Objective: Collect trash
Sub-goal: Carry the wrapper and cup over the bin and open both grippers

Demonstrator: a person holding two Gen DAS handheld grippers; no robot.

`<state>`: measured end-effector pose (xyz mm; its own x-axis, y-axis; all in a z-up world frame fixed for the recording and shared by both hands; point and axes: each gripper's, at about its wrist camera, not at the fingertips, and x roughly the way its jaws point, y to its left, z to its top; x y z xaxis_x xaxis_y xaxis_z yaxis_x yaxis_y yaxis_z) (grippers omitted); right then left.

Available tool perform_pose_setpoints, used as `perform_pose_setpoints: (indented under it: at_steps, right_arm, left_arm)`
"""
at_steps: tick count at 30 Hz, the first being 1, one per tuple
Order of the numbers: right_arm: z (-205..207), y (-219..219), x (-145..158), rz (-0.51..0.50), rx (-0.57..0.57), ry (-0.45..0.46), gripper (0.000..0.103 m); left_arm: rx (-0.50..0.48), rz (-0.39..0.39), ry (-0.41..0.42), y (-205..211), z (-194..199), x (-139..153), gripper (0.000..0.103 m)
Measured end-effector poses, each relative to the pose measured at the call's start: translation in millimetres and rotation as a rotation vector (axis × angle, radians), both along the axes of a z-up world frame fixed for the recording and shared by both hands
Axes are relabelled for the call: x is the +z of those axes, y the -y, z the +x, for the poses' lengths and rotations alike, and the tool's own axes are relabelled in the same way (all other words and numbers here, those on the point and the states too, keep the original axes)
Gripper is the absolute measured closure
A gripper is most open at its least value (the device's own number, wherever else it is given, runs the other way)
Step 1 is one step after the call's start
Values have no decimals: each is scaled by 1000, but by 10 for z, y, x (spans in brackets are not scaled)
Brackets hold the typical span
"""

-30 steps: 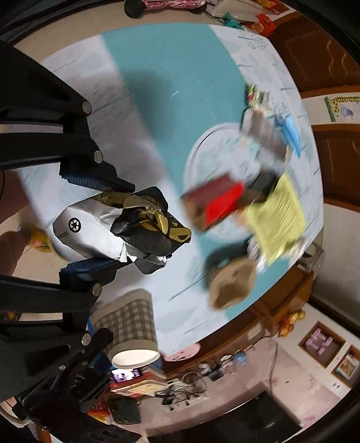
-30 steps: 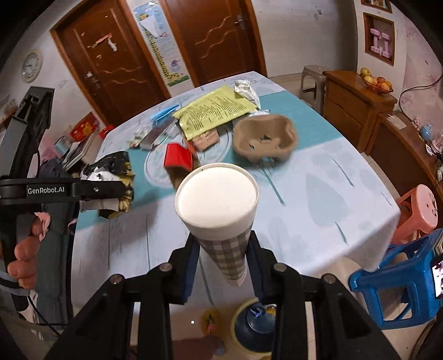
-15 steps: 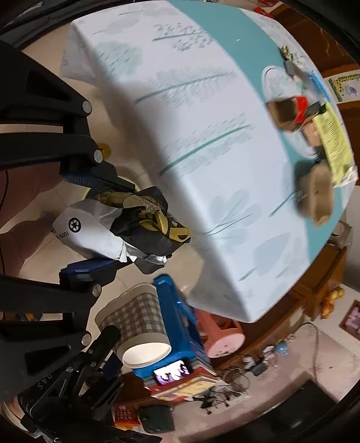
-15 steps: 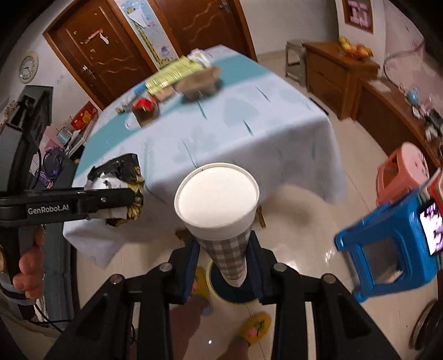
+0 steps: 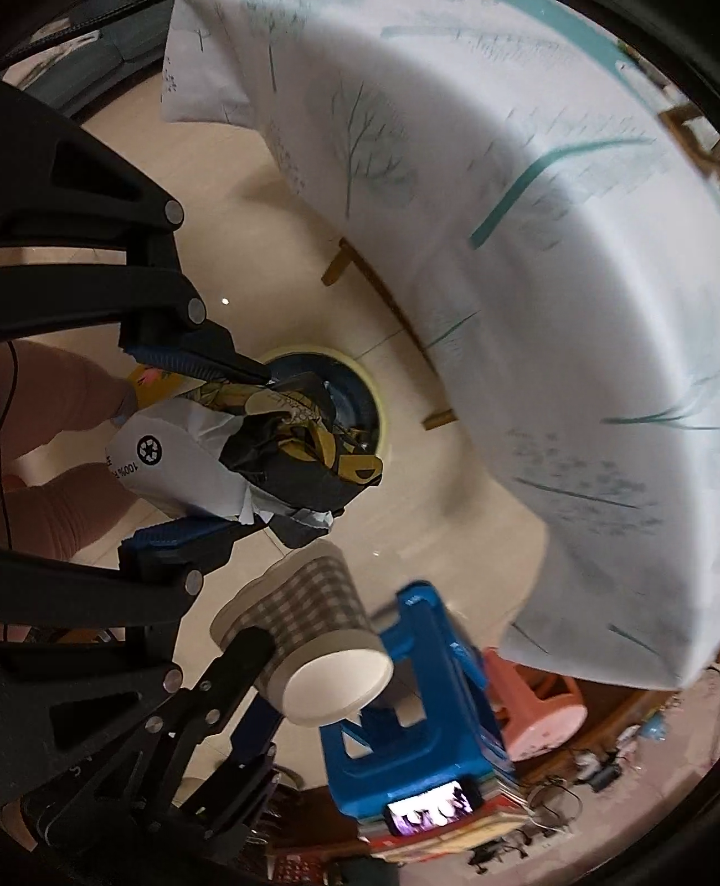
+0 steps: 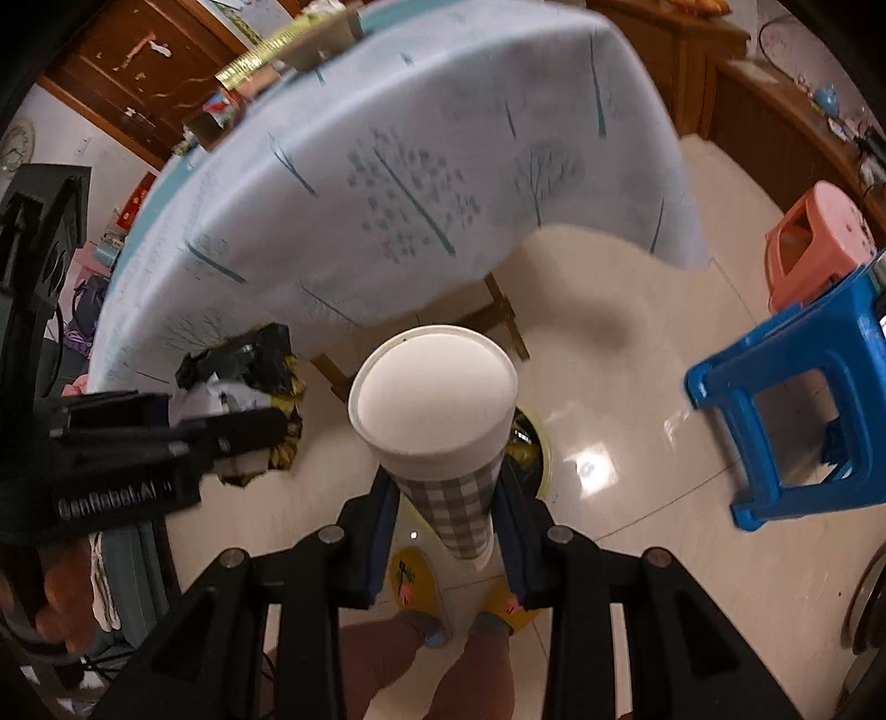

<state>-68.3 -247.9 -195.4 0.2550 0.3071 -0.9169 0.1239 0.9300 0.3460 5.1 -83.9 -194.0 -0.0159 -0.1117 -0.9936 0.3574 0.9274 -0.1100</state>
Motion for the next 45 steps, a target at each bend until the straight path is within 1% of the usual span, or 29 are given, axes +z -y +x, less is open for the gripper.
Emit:
perform_pose_setpoints:
  at_steps: [8,12,15,18,23,24,27,28,29,30,34,37,39,40,45]
  right_arm:
    - [88,-122,-537,2,-22,-66,70]
    - [86,-129,-815,1,-65,-92,70]
    - [80,-133,-1026,-2,-96,-107,70]
    - [67,-162,-1224,-12,-116,-119,69]
    - [50,-218,-1528,-25,-136,-144,69]
    - [45,-221,-1562,-29,-135,-146,69]
    - [45,-281,-1653,-41,-131,-151,69]
    - [46,-298,-1677,-45,-132,-152,69]
    - [54,-305,-1702,-46,-132,-152,69]
    - [67,-317,-1729,-47,-132,-151,68]
    - [114,-368,-1812,-59,-128,-152,68]
    - [157,-400,-1878,-69,-118,-158,66]
    - [188,-442,-1919,-75,-106,-166,65]
    - [205,-463,-1931,-77,-99,-167,62]
    - [313,-546,-1928,-81,-84,-156,59]
  left_arm:
    - [-19,38,-51,-20,54,-577,59]
    - [-37,54,-74,-24,80,-887,58]
    - [-53,55,-73,-12,124,-1084,56]
    - [-61,54,-72,-21,153,-1294,53]
    - [-54,42,-83,-58,196,-1564,49]
    - [-55,42,-84,-72,204,-1612,45]
    - [-60,42,-74,-97,196,-1690,40]
    - [-63,43,-73,-108,195,-1722,31]
    - [-66,43,-72,-119,193,-1764,25]
    - [-66,46,-67,-133,191,-1775,23]
    - [-64,45,-51,-173,194,-1832,22]
    - [-64,53,-14,-212,198,-1811,22]
    - [-58,55,12,-241,200,-1762,22]
    - [-54,56,24,-269,198,-1733,22]
    - [-23,57,57,-415,204,-1612,22]
